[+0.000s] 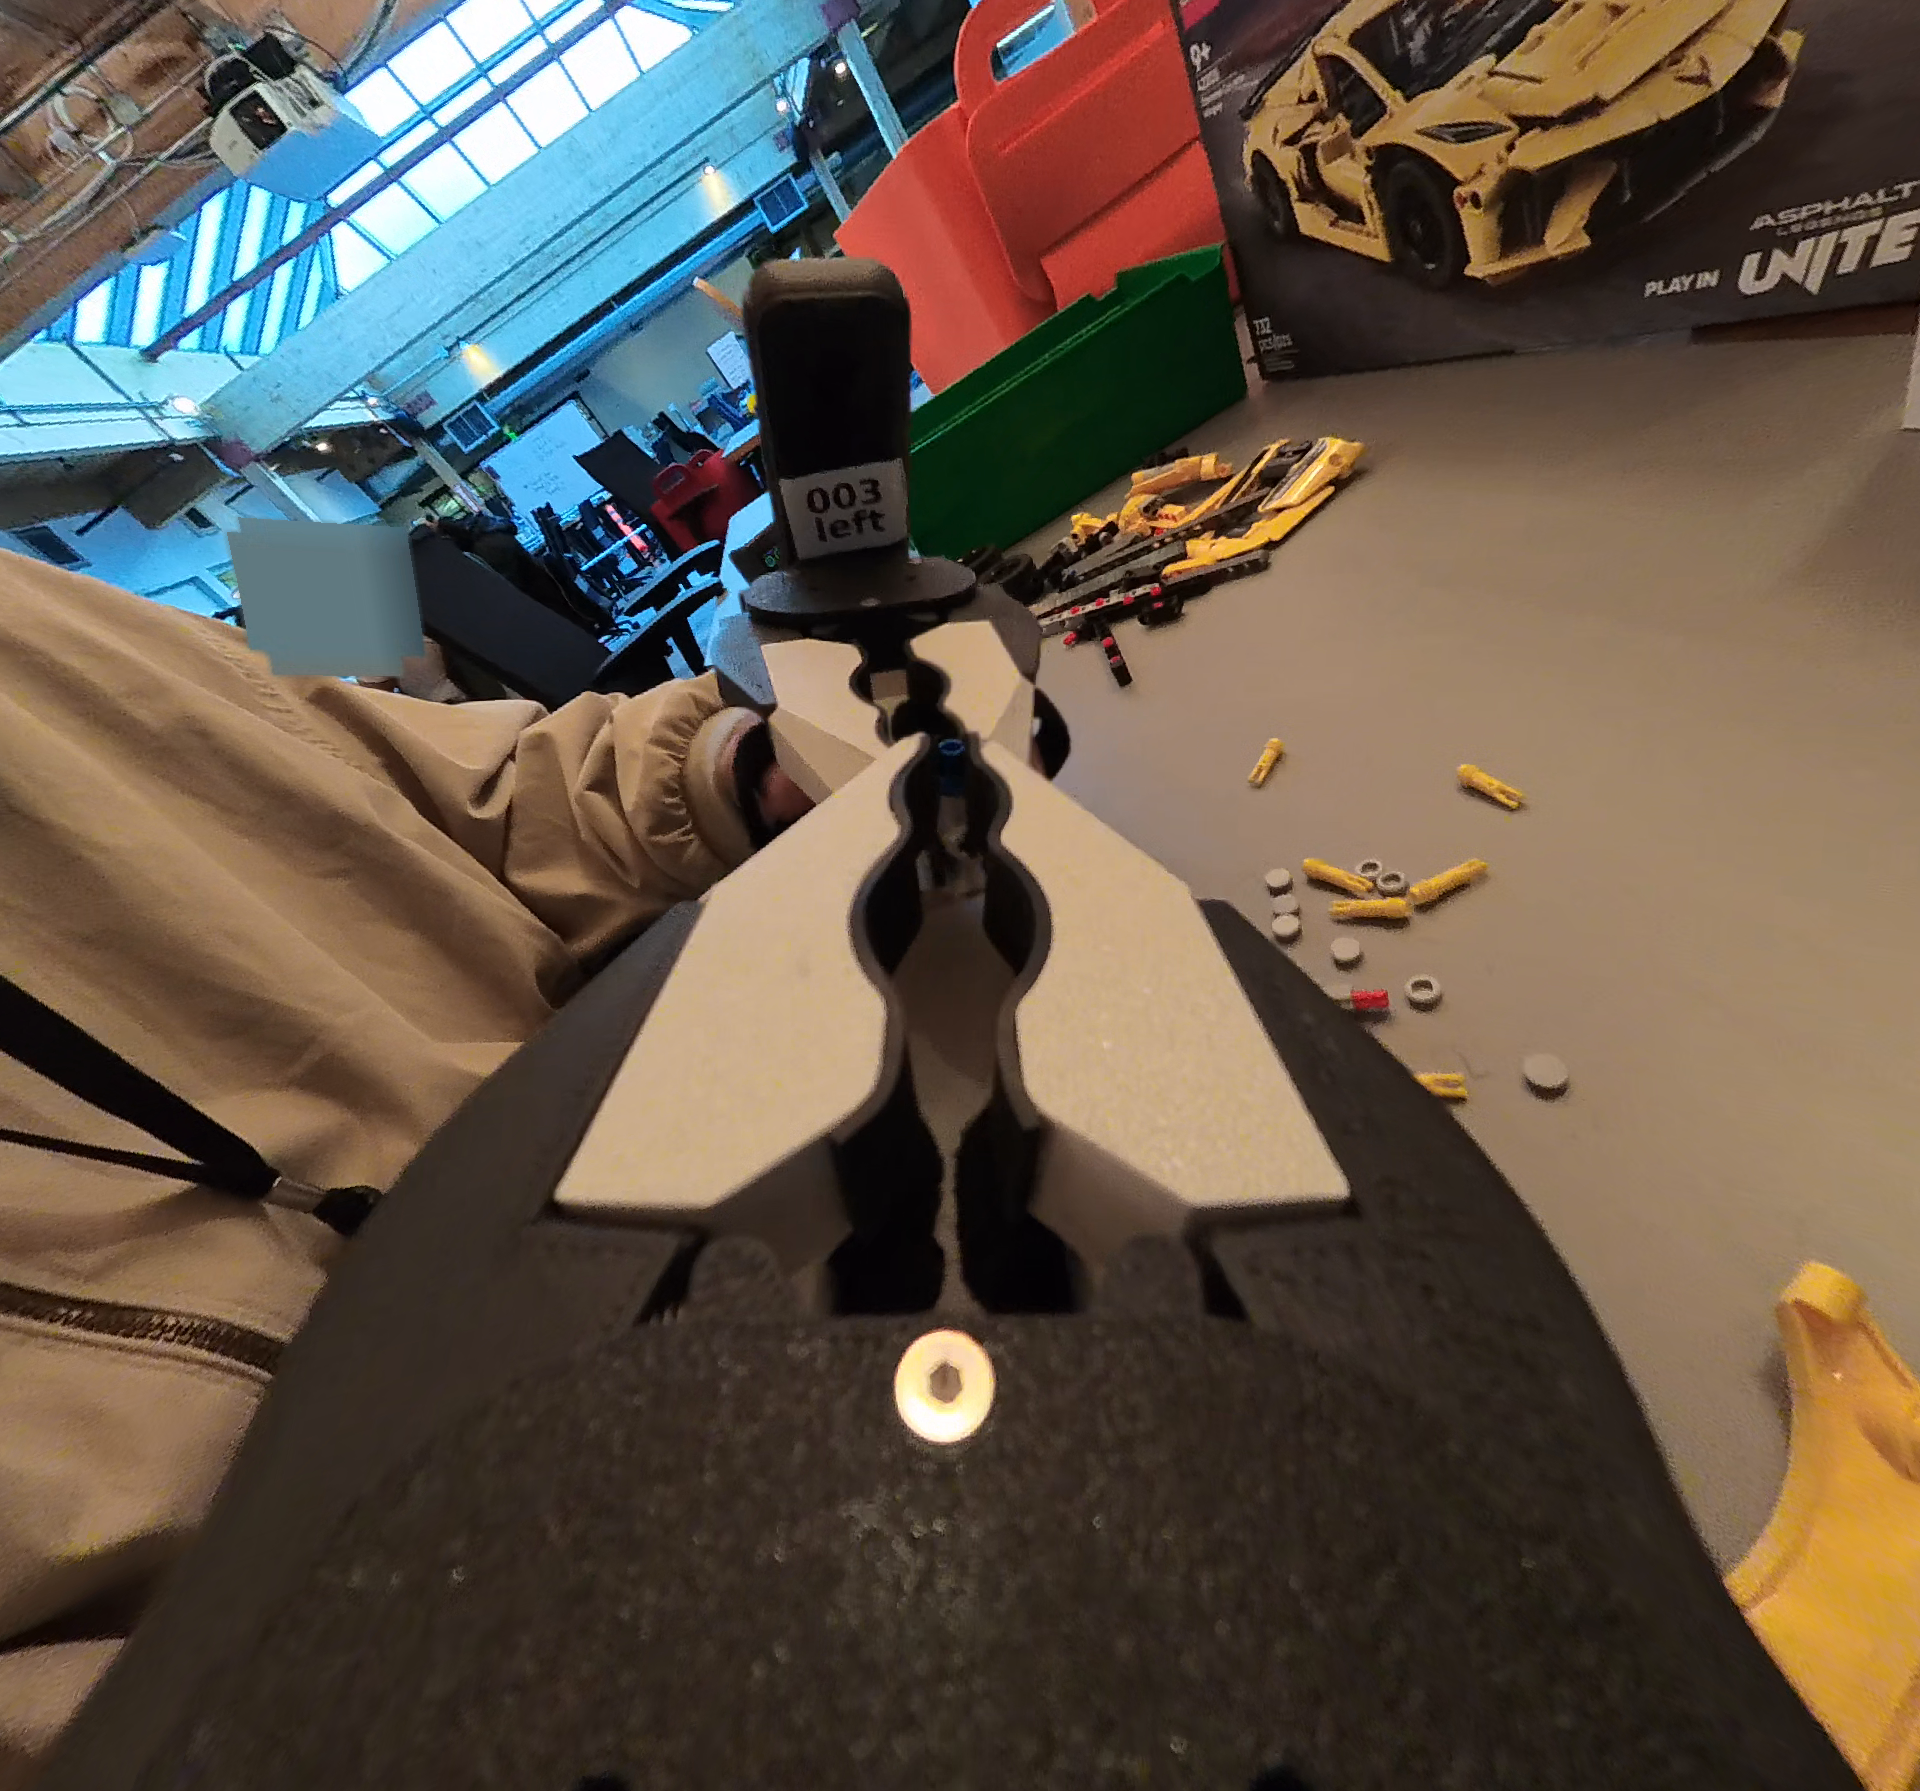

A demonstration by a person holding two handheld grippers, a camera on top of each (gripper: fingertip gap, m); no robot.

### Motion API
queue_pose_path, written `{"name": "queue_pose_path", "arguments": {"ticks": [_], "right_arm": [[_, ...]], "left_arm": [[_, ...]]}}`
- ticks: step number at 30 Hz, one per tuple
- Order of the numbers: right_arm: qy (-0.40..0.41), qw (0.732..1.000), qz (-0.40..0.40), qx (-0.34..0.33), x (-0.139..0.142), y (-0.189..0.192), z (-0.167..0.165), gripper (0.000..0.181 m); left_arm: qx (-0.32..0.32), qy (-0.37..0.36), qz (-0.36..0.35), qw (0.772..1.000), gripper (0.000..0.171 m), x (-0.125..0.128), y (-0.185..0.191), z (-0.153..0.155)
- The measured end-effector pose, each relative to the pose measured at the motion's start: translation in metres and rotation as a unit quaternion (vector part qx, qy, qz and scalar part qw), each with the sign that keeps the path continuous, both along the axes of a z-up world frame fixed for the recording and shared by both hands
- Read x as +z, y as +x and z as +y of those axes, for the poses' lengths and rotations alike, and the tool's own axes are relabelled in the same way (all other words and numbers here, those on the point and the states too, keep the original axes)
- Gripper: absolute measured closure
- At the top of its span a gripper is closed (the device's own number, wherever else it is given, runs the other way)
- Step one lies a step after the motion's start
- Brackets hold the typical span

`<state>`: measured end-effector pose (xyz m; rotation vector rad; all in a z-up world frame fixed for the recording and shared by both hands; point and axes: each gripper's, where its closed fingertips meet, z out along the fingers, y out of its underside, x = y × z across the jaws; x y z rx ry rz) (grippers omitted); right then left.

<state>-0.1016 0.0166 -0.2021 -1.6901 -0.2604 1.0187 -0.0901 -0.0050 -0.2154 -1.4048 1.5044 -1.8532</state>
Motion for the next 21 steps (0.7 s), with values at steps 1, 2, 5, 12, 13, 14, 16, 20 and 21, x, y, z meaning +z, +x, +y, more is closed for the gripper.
{"name": "queue_pose_path", "arguments": {"ticks": [1, 2, 5, 12, 13, 14, 16, 20, 21], "right_arm": [[0.001, 1.0, 0.002, -0.003, 0.002, 0.001, 0.001, 0.178], [0.001, 1.0, -0.001, -0.009, 0.003, 0.005, 0.001, 0.179], [-0.006, 0.999, 0.037, -0.009, 0.013, 0.014, 0.0, 0.179], [-0.093, 0.939, -0.068, -0.325, -0.014, 0.207, -0.029, 0.178], [-0.098, 0.924, -0.115, -0.352, -0.019, 0.219, -0.034, 0.178], [-0.093, 0.906, -0.159, -0.382, -0.021, 0.23, -0.037, 0.178], [-0.122, 0.877, -0.241, -0.398, -0.037, 0.244, -0.04, 0.172], [-0.129, 0.842, -0.329, -0.406, -0.052, 0.257, -0.043, 0.152], [-0.108, 0.845, -0.336, -0.402, -0.049, 0.254, -0.041, 0.149]], "left_arm": [[0.013, 0.014, -0.01, 1.0, 0.164, 0.001, 0.001, 0.002], [0.028, 0.036, -0.019, 0.999, 0.164, 0.003, 0.002, 0.004], [0.038, 0.047, -0.03, 0.998, 0.164, 0.01, 0.0, 0.006], [0.014, -0.04, -0.019, 0.999, 0.165, 0.013, -0.004, 0.013], [0.011, -0.047, -0.015, 0.999, 0.165, 0.011, -0.003, 0.012], [0.01, -0.054, -0.007, 0.998, 0.165, 0.007, -0.002, 0.011], [-0.005, -0.078, 0.008, 0.997, 0.164, 0.003, 0.0, 0.008], [-0.027, -0.163, 0.005, 0.986, 0.164, 0.011, -0.003, 0.012], [-0.03, -0.181, 0.005, 0.983, 0.164, 0.013, -0.004, 0.014]]}}
